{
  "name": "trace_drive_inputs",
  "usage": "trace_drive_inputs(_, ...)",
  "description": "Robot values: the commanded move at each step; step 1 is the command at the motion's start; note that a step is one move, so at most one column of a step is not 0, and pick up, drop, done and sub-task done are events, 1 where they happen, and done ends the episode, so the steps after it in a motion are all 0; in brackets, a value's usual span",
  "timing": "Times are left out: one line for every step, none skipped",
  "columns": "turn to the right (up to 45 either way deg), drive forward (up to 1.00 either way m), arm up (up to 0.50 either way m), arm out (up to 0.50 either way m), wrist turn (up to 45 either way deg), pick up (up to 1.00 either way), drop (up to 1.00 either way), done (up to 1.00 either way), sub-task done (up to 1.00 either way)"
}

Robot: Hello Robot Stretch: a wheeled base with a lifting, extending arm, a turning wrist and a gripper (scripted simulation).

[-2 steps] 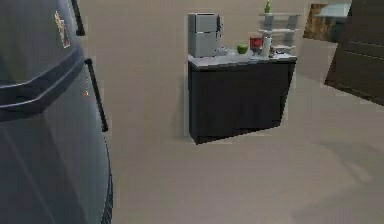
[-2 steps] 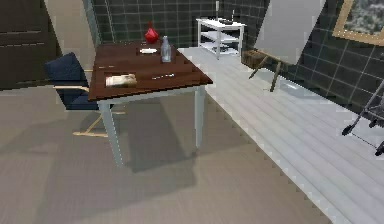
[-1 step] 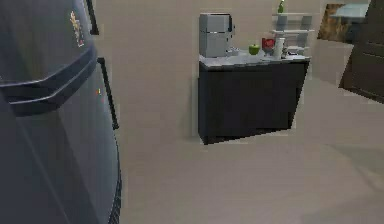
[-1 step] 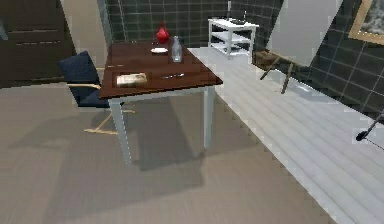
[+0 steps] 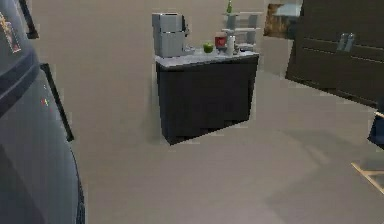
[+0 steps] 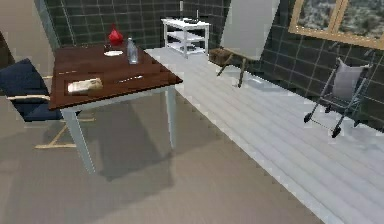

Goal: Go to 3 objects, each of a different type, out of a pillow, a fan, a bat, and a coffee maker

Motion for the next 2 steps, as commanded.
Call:
trace_drive_inputs(0.0,0.80,0.00,0.00,0.0,0.00,0.00,0.00,0.00)
trace_drive_inputs(-24.0,0.00,0.00,0.00,0.0,0.00,0.00,0.00,0.00)
